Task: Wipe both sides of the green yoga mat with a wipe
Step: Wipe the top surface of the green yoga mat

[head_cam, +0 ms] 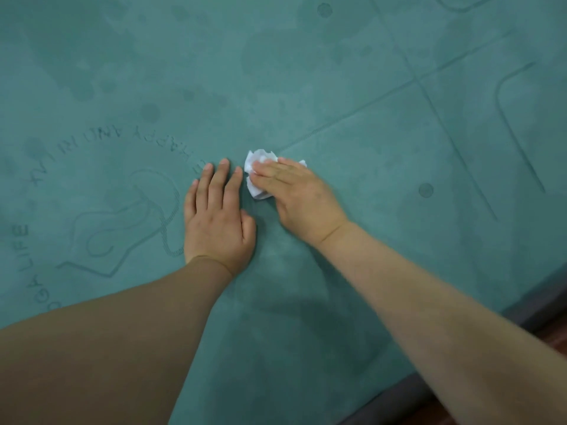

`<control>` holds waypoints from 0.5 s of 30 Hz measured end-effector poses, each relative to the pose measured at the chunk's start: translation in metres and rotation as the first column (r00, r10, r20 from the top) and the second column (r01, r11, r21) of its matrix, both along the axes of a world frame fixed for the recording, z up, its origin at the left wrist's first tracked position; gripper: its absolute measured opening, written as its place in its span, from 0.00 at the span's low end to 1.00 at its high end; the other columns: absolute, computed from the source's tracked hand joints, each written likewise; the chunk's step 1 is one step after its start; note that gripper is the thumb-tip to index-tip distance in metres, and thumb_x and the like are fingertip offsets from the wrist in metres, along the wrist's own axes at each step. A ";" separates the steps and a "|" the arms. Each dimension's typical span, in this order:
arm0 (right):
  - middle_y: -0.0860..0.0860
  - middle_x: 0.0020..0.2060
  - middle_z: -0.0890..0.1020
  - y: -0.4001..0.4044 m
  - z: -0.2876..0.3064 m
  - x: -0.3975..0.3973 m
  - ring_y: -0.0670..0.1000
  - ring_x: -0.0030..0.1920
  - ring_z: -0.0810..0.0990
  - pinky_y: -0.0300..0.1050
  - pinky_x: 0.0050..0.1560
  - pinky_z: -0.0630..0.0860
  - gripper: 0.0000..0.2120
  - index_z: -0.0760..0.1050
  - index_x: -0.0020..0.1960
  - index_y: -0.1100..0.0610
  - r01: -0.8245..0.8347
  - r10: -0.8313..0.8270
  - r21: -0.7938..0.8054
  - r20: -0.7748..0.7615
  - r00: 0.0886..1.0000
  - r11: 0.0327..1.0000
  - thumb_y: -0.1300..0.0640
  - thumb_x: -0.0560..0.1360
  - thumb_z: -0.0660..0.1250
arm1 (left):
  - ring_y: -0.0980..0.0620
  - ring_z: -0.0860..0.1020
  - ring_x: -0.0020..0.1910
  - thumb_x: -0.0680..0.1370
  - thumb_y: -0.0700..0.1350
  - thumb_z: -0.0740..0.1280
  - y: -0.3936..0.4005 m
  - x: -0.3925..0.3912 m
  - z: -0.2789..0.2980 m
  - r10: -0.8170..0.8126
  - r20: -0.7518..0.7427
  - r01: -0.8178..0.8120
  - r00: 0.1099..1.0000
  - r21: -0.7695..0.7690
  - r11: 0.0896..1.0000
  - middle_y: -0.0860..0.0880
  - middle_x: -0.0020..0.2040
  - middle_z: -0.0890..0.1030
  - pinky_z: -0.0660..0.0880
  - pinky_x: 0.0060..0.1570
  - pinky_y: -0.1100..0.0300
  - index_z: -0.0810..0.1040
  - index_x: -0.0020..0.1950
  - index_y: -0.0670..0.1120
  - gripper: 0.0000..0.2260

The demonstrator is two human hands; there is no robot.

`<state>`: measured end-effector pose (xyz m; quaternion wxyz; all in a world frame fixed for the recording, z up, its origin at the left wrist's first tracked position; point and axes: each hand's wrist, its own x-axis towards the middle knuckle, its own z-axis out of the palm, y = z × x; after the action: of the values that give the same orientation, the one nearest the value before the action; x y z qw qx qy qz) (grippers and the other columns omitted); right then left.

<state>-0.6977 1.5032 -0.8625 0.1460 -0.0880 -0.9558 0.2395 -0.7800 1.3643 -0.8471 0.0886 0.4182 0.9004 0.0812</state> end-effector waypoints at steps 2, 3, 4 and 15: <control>0.55 0.58 0.81 0.025 0.008 0.002 0.56 0.57 0.81 0.50 0.64 0.71 0.22 0.80 0.58 0.60 -0.125 0.120 0.058 0.083 0.989 0.991 0.65 0.71 0.54 | 0.44 0.57 0.78 0.74 0.48 0.53 -0.001 0.000 0.000 0.002 0.002 -0.002 1.000 0.003 1.000 0.44 0.78 0.63 0.43 0.76 0.54 0.64 0.76 0.43 0.30; 0.56 0.59 0.81 0.041 0.009 0.005 0.56 0.57 0.80 0.51 0.64 0.71 0.22 0.79 0.59 0.60 -0.096 0.088 0.095 0.083 0.993 0.991 0.65 0.71 0.54 | 0.44 0.56 0.78 0.74 0.48 0.53 -0.001 0.000 0.000 0.002 0.001 -0.002 1.000 0.002 1.000 0.44 0.78 0.63 0.42 0.76 0.54 0.64 0.76 0.43 0.30; 0.56 0.60 0.80 0.060 0.009 0.013 0.57 0.58 0.80 0.52 0.64 0.71 0.22 0.78 0.61 0.59 0.033 -0.042 0.116 0.079 0.996 0.993 0.65 0.72 0.54 | 0.44 0.56 0.78 0.74 0.48 0.53 -0.001 0.000 0.001 -0.002 0.001 0.002 1.000 -0.002 1.000 0.44 0.78 0.63 0.42 0.76 0.54 0.64 0.76 0.43 0.30; 0.59 0.58 0.80 -0.076 0.012 -0.009 0.55 0.59 0.79 0.45 0.66 0.65 0.16 0.79 0.56 0.65 0.260 -0.257 -0.108 0.039 0.966 0.960 0.63 0.74 0.58 | 0.46 0.60 0.77 0.79 0.48 0.52 -0.005 -0.003 -0.007 0.012 0.015 -0.013 1.000 0.082 0.997 0.44 0.77 0.65 0.47 0.76 0.54 0.65 0.75 0.41 0.26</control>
<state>-0.7068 1.4267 -0.8509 0.1591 -0.2232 -0.9229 0.2704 -0.7832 1.3593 -0.8541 0.0775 0.4153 0.8981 0.1220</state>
